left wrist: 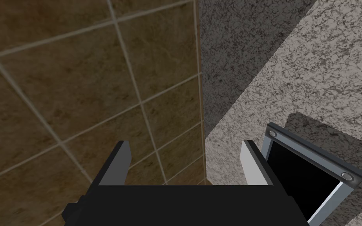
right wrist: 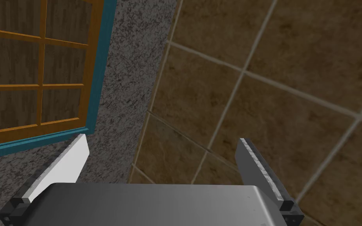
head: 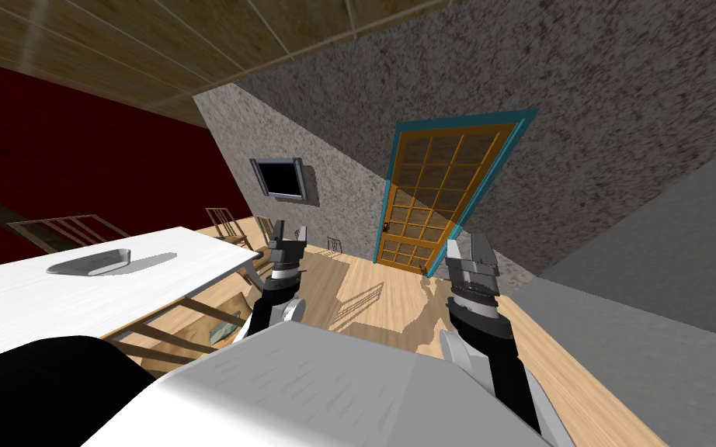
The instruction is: Pull the door open
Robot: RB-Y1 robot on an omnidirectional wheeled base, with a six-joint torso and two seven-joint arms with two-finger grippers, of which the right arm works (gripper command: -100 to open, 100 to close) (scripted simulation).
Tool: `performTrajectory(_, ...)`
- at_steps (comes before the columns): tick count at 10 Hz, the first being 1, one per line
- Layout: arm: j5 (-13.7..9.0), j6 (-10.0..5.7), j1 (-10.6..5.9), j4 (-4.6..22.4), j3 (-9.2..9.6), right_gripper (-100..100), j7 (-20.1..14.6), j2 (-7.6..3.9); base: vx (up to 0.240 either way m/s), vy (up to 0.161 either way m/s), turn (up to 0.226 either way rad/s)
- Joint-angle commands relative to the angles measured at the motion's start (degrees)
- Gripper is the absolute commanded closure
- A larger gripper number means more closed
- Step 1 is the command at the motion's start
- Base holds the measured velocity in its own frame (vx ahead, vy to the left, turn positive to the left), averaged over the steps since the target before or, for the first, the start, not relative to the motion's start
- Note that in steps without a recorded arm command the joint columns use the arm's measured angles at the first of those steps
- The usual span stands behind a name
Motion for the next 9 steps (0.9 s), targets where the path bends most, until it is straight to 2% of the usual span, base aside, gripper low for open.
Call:
performTrajectory(1,-1.0,-0.41,-0.44,1.6,0.0,-100,-1.2,-0.29,0.044,0.0,0.084)
performTrajectory(9,-7.7,-2.99,-3.27,11.8,-0.02,-100,-8.8,-1.74,0.099,-0.015,0.09)
